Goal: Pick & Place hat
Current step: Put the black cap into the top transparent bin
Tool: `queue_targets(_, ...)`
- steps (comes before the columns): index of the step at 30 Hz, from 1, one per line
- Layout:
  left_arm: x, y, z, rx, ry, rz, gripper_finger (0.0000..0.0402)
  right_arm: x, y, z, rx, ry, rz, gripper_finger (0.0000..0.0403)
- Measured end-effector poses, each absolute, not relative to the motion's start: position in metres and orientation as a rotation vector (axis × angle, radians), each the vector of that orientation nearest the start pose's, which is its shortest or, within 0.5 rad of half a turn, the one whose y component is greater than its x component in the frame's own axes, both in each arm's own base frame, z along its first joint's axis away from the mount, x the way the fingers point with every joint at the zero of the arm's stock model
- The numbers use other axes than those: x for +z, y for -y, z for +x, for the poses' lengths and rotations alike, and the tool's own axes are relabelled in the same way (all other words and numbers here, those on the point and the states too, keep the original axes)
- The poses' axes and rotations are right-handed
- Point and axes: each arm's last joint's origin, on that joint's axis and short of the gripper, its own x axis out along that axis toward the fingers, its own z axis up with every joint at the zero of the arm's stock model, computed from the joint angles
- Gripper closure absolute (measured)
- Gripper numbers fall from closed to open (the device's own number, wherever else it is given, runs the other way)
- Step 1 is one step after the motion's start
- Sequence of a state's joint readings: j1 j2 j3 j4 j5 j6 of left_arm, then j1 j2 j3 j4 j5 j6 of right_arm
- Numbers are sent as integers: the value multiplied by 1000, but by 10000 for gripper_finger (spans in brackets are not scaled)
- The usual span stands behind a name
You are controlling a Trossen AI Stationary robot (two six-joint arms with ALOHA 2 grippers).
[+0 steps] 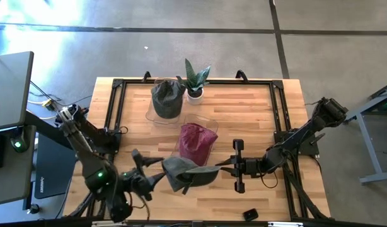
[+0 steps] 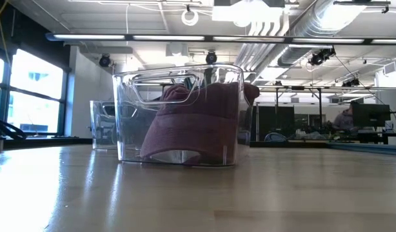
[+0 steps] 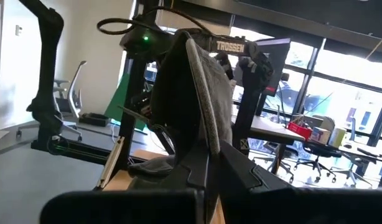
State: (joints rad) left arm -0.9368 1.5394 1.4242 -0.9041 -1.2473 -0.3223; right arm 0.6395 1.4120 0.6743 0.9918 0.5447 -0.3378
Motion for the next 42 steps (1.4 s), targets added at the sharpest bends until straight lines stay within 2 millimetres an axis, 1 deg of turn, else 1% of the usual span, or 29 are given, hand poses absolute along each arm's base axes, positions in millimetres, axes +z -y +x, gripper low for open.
queue_targets(2, 335, 223, 209, 392, -392, 543, 109, 267, -161, 241, 58, 222, -196, 391)
queue_targets(4, 337, 219, 214, 461, -350, 517, 87, 266, -161, 241, 59, 217, -199, 391)
queue_targets(6, 336, 218, 220, 530, -312, 522, 79, 266, -161, 241, 59, 216, -200, 391)
queue_targets(9, 329, 218, 229, 593, -298, 554, 76, 266, -161, 241, 60, 211, -203, 391)
queue_targets(12, 328, 217, 230, 640, -263, 557, 76, 264, -161, 242, 62, 200, -211, 391)
queue_targets(16, 330, 216, 229, 700, -185, 475, 92, 261, -161, 242, 70, 173, -206, 391)
queue_targets(18, 336, 211, 226, 709, -166, 417, 109, 261, -161, 242, 71, 167, -210, 391)
queue_targets(21, 348, 197, 217, 668, -190, 315, 137, 261, -161, 242, 73, 169, -210, 391)
queue_targets(22, 348, 192, 219, 663, -212, 292, 146, 261, -162, 242, 82, 171, -210, 391)
queue_targets(26, 339, 176, 231, 654, -333, 270, 173, 260, -161, 243, 108, 169, -214, 391)
queue_targets(28, 341, 171, 234, 662, -347, 259, 181, 260, -160, 244, 96, 170, -211, 391)
queue_targets(31, 339, 170, 236, 627, -393, 253, 185, 260, -161, 243, 90, 163, -214, 391)
queue_targets(35, 339, 171, 235, 614, -408, 274, 185, 259, -161, 244, 89, 159, -217, 391)
queue_targets(40, 341, 177, 226, 525, -454, 241, 185, 260, -161, 243, 93, 161, -216, 391)
queue_targets(42, 340, 178, 224, 479, -498, 236, 186, 260, -161, 243, 82, 159, -196, 391)
